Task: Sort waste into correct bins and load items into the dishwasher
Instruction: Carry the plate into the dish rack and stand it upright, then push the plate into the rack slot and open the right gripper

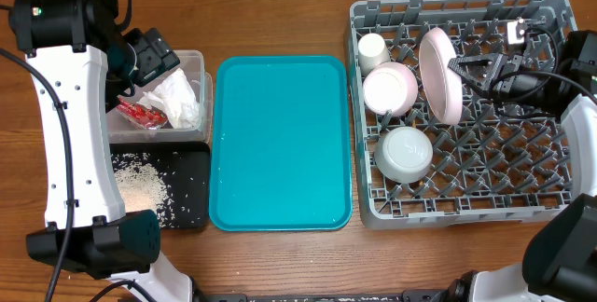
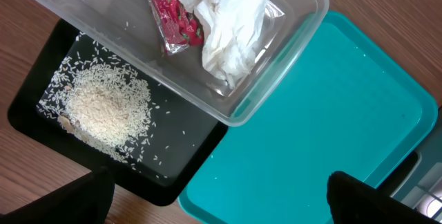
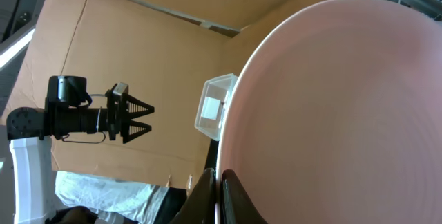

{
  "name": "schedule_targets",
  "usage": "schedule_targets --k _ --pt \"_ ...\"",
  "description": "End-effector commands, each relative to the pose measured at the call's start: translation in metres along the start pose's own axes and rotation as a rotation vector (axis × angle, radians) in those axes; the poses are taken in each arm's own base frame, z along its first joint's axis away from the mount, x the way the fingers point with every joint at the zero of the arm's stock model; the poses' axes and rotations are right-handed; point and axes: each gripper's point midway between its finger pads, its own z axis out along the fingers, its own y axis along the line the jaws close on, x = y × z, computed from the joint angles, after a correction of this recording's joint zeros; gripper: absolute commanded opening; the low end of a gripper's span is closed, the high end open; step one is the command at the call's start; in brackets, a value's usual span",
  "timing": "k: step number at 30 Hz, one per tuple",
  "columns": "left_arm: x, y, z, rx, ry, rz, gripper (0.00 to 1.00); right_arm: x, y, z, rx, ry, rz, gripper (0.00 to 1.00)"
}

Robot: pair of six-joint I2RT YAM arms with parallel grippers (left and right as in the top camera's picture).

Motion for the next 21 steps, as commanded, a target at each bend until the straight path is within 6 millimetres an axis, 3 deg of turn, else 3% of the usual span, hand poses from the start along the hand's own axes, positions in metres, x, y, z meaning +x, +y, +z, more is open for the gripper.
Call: schedule_targets --k 1,4,10,21 --pt "0.001 -0.002 -0.004 0.011 -0.008 0.018 1.00 0.001 -0.006 0.003 -0.026 0.008 0.040 0.04" --pt "0.001 -0.002 -0.004 0.011 -0.008 0.018 1.00 -0.003 0.008 0.002 -0.108 0.009 0.069 0.04" --pt "0.001 -0.002 -0.004 0.011 -0.008 0.018 1.00 -0.007 -0.001 0.002 -0.053 -0.002 0.081 0.04" --pt "0.001 -0.002 -0.004 0.011 -0.008 0.018 1.00 -0.008 -0.068 -0.007 0.340 -0.050 0.117 0.04"
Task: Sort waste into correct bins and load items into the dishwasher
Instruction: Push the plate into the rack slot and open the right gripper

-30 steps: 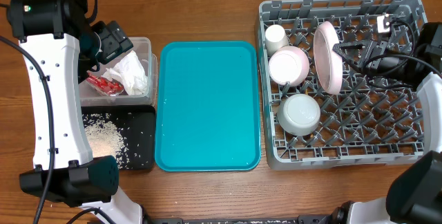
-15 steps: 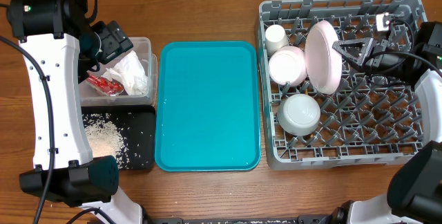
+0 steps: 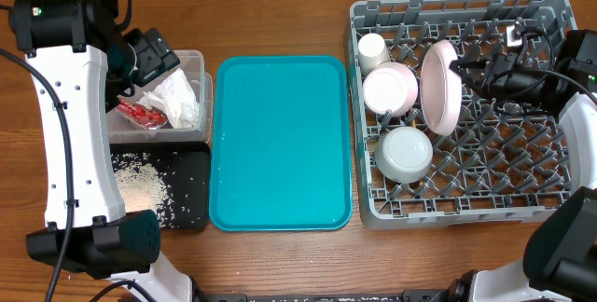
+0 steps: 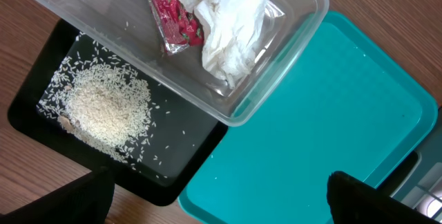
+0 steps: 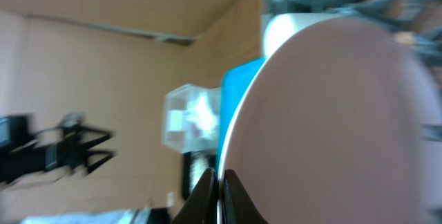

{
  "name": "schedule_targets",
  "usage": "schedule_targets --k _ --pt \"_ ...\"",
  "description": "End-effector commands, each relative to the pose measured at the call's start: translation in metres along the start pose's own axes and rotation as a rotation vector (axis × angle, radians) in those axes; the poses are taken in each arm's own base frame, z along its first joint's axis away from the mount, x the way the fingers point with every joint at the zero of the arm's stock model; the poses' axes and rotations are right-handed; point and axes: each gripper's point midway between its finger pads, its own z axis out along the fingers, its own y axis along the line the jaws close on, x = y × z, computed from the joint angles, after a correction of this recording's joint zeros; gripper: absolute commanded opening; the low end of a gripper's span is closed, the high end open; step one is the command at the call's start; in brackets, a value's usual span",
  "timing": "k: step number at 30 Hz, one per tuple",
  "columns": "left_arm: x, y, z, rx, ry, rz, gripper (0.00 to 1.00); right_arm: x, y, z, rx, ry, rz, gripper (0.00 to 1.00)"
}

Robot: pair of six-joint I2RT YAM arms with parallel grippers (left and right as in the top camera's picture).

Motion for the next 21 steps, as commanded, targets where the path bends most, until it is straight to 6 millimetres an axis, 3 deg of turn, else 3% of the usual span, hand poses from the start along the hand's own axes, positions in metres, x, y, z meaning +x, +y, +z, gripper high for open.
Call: schedule_targets --k 1,3,7,9,14,16,18,19,21 --pt "0.002 -0.002 -0.004 0.011 -0.007 0.018 1.00 -0.004 -0.033 -0.002 0.179 -0.029 0.012 0.04" --pt "0.002 -0.002 -0.004 0.011 -0.007 0.018 1.00 -0.005 -0.043 -0.004 0.237 -0.039 0.014 0.05" --pt "0.002 -0.002 -0.004 0.011 -0.007 0.018 1.00 -0.009 -0.063 -0.010 0.359 -0.063 0.012 0.16" --pt "0.002 -0.002 -0.004 0.011 -0.007 0.018 1.00 -0.011 -0.071 -0.013 0.411 -0.074 0.011 0.29" --pt "0.002 -0.002 -0.004 0.011 -0.007 0.018 1.00 -0.019 -0.085 -0.021 0.502 -0.107 -0.008 0.40" --pt "0.002 -0.002 -0.004 0.011 -0.007 0.018 1.00 -0.026 -0.082 -0.022 0.498 -0.128 -0.024 0.56" --pt "0.002 -0.002 -0.004 0.011 -0.007 0.018 1.00 -0.038 -0.078 -0.026 0.515 -0.169 -0.025 0.79" --pt "0.002 -0.002 -0.004 0.011 -0.007 0.018 1.00 -0.047 -0.074 -0.031 0.535 -0.193 -0.038 1.00" --pt "0.002 -0.002 -0.004 0.011 -0.007 0.018 1.00 -0.063 -0.061 -0.040 0.556 -0.232 -0.076 1.00"
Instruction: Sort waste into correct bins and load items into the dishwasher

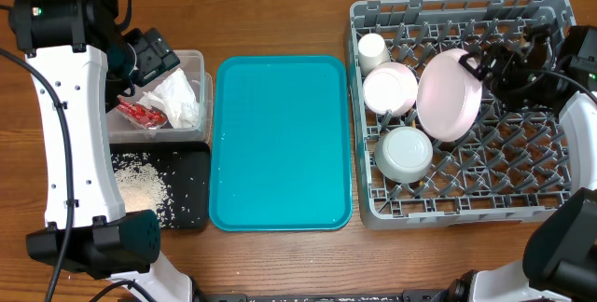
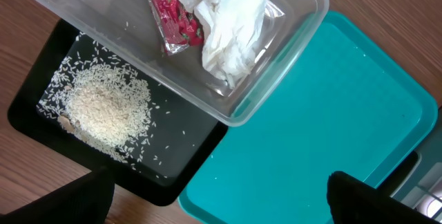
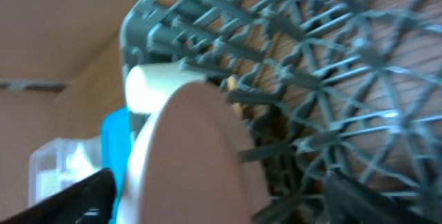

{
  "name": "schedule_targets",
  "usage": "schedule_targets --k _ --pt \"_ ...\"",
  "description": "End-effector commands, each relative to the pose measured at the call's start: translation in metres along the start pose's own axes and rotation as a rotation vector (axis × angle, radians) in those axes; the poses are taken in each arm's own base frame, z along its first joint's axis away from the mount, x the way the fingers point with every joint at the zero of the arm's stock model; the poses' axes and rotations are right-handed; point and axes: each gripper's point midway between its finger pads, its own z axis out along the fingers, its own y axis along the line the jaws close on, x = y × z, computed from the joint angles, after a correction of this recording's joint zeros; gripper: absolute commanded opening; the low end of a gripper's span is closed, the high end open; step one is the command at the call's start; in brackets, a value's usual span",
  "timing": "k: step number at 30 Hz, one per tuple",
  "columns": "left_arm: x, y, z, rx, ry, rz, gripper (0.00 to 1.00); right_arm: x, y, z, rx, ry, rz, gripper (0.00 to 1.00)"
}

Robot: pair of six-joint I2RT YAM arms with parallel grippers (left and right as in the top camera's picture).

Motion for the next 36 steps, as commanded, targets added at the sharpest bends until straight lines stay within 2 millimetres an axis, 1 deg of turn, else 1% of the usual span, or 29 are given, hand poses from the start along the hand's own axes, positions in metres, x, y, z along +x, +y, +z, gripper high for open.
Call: schedule_targets --k 1,2,4,6,7,9,12,14,15,18,21,22,24,25,27,30,32,33,36 --pt "0.001 -0.002 -0.004 0.011 -0.008 0.018 1.00 -0.042 0.009 -0.023 0.073 -0.118 -0.051 1.00" --pt "0.001 -0.002 -0.004 0.011 -0.008 0.018 1.00 -0.048 0.015 -0.028 0.069 -0.132 -0.062 1.00" --pt "0.001 -0.002 -0.004 0.011 -0.008 0.018 1.00 -0.061 0.035 -0.043 0.051 -0.162 -0.099 1.00" --pt "0.001 -0.002 -0.004 0.011 -0.008 0.018 1.00 -0.069 0.057 -0.059 0.032 -0.182 -0.148 1.00" --pt "0.001 -0.002 -0.004 0.011 -0.008 0.018 1.00 -0.070 0.069 -0.068 0.021 -0.190 -0.170 1.00" --pt "0.001 -0.002 -0.004 0.011 -0.008 0.018 1.00 -0.068 0.092 -0.082 0.004 -0.190 -0.230 1.00" --pt "0.001 -0.002 -0.004 0.011 -0.008 0.018 1.00 -0.058 0.126 -0.101 -0.022 -0.196 -0.309 1.00" --pt "0.001 -0.002 -0.004 0.011 -0.008 0.018 1.00 -0.051 0.143 -0.109 -0.040 -0.198 -0.335 1.00" --pt "0.001 -0.002 -0.004 0.011 -0.008 0.018 1.00 -0.044 0.153 -0.113 -0.051 -0.196 -0.352 1.00" --pt "0.001 -0.002 -0.004 0.011 -0.008 0.018 1.00 -0.027 0.170 -0.115 -0.074 -0.172 -0.380 1.00" --pt "0.001 -0.002 -0.004 0.011 -0.008 0.018 1.00 -0.002 0.183 -0.109 -0.091 -0.099 -0.396 1.00" --pt "0.001 -0.002 -0.004 0.011 -0.008 0.018 1.00 0.010 0.186 -0.105 -0.094 -0.057 -0.414 1.00" --pt "0.001 -0.002 -0.004 0.011 -0.008 0.018 1.00 0.032 0.191 -0.096 -0.093 0.015 -0.457 1.00" --pt "0.001 -0.002 -0.004 0.011 -0.008 0.018 1.00 0.038 0.189 -0.092 -0.068 0.034 -0.469 1.00" --pt "0.001 -0.002 -0.004 0.011 -0.008 0.018 1.00 0.041 0.176 -0.083 0.050 0.041 -0.488 1.00" --pt "0.001 -0.002 -0.004 0.011 -0.008 0.018 1.00 0.039 0.151 -0.077 0.239 0.027 -0.513 1.00" --pt "0.001 -0.002 -0.004 0.011 -0.008 0.018 1.00 0.043 0.137 -0.071 0.305 0.052 -0.512 1.00" --pt "0.001 -0.002 -0.004 0.011 -0.008 0.018 1.00 0.045 0.135 -0.069 0.309 0.060 -0.509 1.00" --pt "0.001 -0.002 -0.004 0.011 -0.008 0.018 1.00 0.056 0.119 -0.054 0.327 0.117 -0.491 1.00"
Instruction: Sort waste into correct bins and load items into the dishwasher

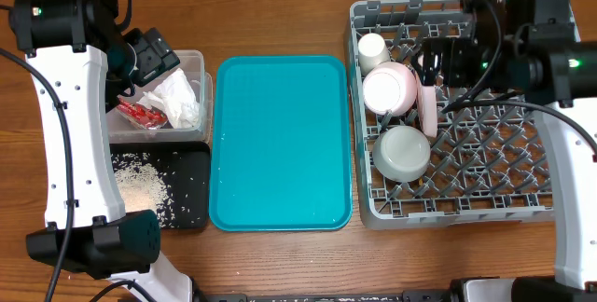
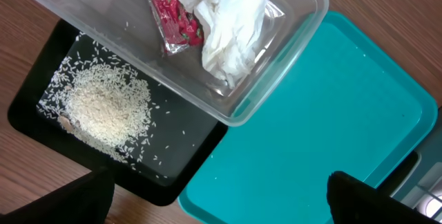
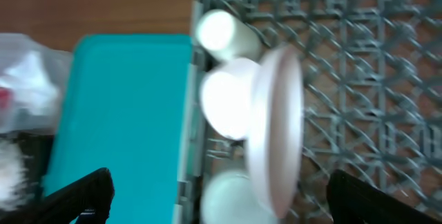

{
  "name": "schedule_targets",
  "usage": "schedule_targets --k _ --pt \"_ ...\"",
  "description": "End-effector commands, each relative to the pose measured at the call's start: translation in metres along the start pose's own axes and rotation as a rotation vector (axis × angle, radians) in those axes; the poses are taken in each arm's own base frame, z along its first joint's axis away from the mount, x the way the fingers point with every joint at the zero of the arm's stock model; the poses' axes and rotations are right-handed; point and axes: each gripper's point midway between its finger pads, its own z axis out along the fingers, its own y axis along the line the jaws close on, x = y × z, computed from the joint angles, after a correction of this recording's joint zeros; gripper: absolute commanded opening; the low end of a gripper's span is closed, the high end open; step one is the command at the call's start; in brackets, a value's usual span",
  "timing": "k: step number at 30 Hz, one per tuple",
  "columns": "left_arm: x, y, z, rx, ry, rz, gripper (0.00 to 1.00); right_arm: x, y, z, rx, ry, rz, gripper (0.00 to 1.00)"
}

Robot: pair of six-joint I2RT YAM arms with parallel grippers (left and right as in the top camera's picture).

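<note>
A pink plate [image 1: 427, 106] stands on edge in the grey dish rack [image 1: 457, 216], next to a pink bowl [image 1: 390, 88], a white cup [image 1: 373, 48] and a white bowl [image 1: 403, 151]. My right gripper [image 1: 437, 62] hovers over the rack above the plate, open and holding nothing; the right wrist view looks down on the plate [image 3: 276, 127] between its spread fingers [image 3: 76, 196]. My left gripper [image 1: 154, 60] hangs open over the clear bin, which holds a red wrapper [image 2: 169, 16] and a white tissue [image 2: 231, 27].
A black tray [image 1: 191, 153] with scattered rice [image 2: 103, 110] lies in front of the clear bin. A bare teal tray [image 1: 280, 144] sits between the bins and the rack. The rack's right half shows only bare tines.
The right gripper has moved from beside the leaning plate to a higher spot over the rack's left part. The plate now stands on edge. The left arm is unchanged.
At first my right gripper was shut on the pink plate's rim, holding it upright over the rack, and it still held it at the second moment. Then it was open with the plate leaning in the rack. Now it hovers above and the plate stands alone.
</note>
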Motion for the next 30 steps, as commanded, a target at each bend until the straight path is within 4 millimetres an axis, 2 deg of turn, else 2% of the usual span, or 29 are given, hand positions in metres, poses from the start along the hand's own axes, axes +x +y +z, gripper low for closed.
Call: schedule_targets --k 1,4,7,10,15,18,30 --pt "0.001 -0.002 -0.004 0.011 -0.008 0.018 1.00 0.016 -0.021 0.022 0.094 0.065 0.001 1.00" --pt "0.001 -0.002 -0.004 0.011 -0.008 0.018 1.00 0.029 -0.026 0.039 0.096 0.111 0.011 1.00" --pt "0.001 -0.002 -0.004 0.011 -0.008 0.018 1.00 0.032 -0.027 0.042 0.098 0.119 0.012 1.00" --pt "0.001 -0.002 -0.004 0.011 -0.008 0.018 1.00 0.026 -0.025 0.034 0.096 0.091 0.019 1.00" --pt "0.001 -0.002 -0.004 0.011 -0.008 0.018 1.00 0.012 -0.007 -0.001 0.074 0.001 0.009 1.00" --pt "0.001 -0.002 -0.004 0.011 -0.008 0.018 1.00 0.013 -0.003 -0.012 0.070 -0.021 0.000 1.00" --pt "0.001 -0.002 -0.004 0.011 -0.008 0.018 1.00 0.013 -0.004 -0.009 0.072 -0.015 0.003 1.00"
